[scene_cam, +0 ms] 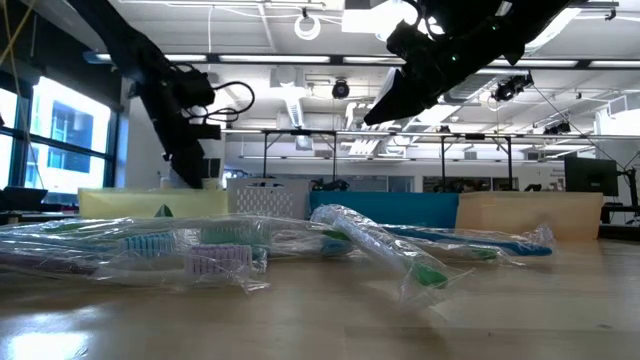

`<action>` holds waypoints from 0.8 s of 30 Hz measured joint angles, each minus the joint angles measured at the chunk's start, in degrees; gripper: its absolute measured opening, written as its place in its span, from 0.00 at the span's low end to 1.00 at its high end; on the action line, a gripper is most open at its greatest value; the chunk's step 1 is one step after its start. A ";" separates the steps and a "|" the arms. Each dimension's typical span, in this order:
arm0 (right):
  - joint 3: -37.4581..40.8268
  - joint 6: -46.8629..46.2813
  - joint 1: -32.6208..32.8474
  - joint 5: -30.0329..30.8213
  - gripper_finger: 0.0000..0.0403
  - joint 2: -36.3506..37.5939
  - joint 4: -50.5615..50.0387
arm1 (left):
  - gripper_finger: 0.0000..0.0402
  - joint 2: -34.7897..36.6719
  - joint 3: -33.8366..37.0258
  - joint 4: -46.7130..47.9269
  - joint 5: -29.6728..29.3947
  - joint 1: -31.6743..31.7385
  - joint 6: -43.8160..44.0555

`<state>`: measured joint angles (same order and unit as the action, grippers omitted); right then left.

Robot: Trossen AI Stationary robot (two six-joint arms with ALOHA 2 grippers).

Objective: Pick & Place Toothbrushes
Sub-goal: Put the orange toothbrush into the yellow bin

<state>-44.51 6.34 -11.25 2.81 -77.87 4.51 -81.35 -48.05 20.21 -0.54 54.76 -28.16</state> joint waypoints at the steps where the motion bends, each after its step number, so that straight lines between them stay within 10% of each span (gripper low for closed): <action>1: 0.00 0.01 -0.02 0.00 0.20 -0.02 0.00 | 0.03 -0.72 0.00 -0.33 0.00 0.00 0.10; 24: 0.00 0.01 -0.01 0.00 0.20 0.00 0.00 | 0.16 -7.12 0.00 -0.62 -0.24 -0.02 4.34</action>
<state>-44.51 6.35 -11.26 2.81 -77.87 4.51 -88.47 -48.05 19.59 -0.78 54.74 -23.82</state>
